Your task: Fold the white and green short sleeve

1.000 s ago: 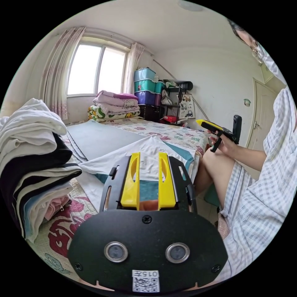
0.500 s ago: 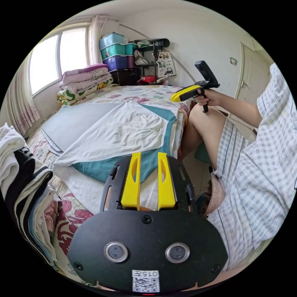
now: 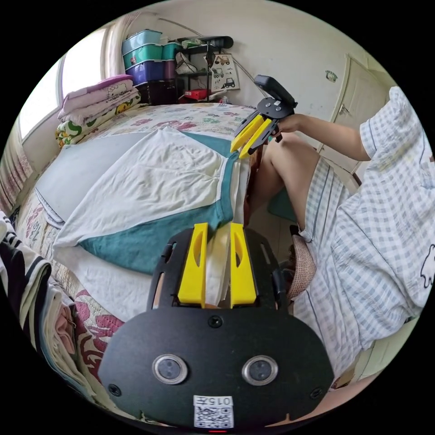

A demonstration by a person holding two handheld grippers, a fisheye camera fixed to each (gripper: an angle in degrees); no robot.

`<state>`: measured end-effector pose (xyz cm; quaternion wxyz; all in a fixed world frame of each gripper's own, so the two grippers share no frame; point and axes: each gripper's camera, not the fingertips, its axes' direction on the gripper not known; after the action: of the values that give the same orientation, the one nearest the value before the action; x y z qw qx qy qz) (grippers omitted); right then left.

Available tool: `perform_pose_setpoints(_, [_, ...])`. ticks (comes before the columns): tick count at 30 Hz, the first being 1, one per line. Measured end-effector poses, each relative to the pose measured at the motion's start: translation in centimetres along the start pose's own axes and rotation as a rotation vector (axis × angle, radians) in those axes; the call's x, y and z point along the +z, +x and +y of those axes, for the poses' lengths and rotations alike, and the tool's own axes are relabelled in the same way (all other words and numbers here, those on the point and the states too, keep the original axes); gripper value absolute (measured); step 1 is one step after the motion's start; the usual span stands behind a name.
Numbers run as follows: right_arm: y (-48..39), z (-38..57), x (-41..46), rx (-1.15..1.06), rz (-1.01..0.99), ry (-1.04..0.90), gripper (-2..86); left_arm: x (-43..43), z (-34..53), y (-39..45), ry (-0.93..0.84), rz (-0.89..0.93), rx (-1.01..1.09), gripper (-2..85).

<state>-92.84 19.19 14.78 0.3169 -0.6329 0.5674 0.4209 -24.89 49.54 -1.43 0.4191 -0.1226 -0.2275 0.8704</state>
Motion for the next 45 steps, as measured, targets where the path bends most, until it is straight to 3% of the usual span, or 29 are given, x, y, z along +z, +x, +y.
perform_pose_setpoints(9, [1.2,-5.1,-4.3,-0.001,-0.077,-0.034,3.7,-1.9,0.6,-2.4,0.01,0.02,-0.056,1.5])
perform_pose_setpoints(12, [4.2,-10.3,-8.5,-0.05,-0.046,-0.037,3.3,-5.4,-1.7,-6.2,-0.001,-0.093,-0.046,1.1])
perform_pose_setpoints(14, [8.0,-16.2,-12.9,0.017,0.031,0.055,3.2,-8.9,-4.8,-11.1,0.048,-0.218,-0.122,1.3])
perform_pose_setpoints(16, [13.8,-25.3,-19.5,0.205,0.157,0.24,4.1,-15.4,-8.8,-18.7,0.273,-0.435,-0.416,1.9])
perform_pose_setpoints(18, [16.5,-30.2,-23.5,0.329,0.186,0.339,5.9,-19.1,-10.2,-21.7,0.407,-0.539,-0.616,3.3])
perform_pose_setpoints(21, [16.4,-33.1,-27.1,0.323,0.134,0.368,9.0,-22.4,-9.5,-19.6,0.519,-0.482,-0.584,5.5])
perform_pose_setpoints(24, [13.6,-29.4,-27.0,0.232,0.105,0.356,9.4,-22.1,-3.3,-14.3,0.466,-0.445,-0.47,6.3])
perform_pose_setpoints(26, [13.1,-25.5,-24.7,0.252,0.102,0.274,10.0,-20.3,3.0,-12.2,0.409,-0.422,-0.508,7.0])
perform_pose_setpoints(30, [16.1,-15.0,-18.4,0.55,-0.058,0.057,11.4,-14.7,18.7,-10.0,0.219,-0.319,-0.816,10.0])
perform_pose_setpoints(34, [17.3,-9.6,-18.1,0.734,-0.188,0.05,11.6,-12.2,27.7,-8.2,0.191,-0.235,-1.038,11.4])
perform_pose_setpoints(41, [17.5,-13.0,-17.5,0.719,-0.192,-0.105,11.8,-7.5,30.7,-9.8,0.141,-0.053,-1.135,11.3])
perform_pose_setpoints(45, [17.9,-14.6,-18.6,0.719,-0.231,-0.103,7.9,-5.7,30.6,-10.7,0.079,-0.057,-1.109,2.9])
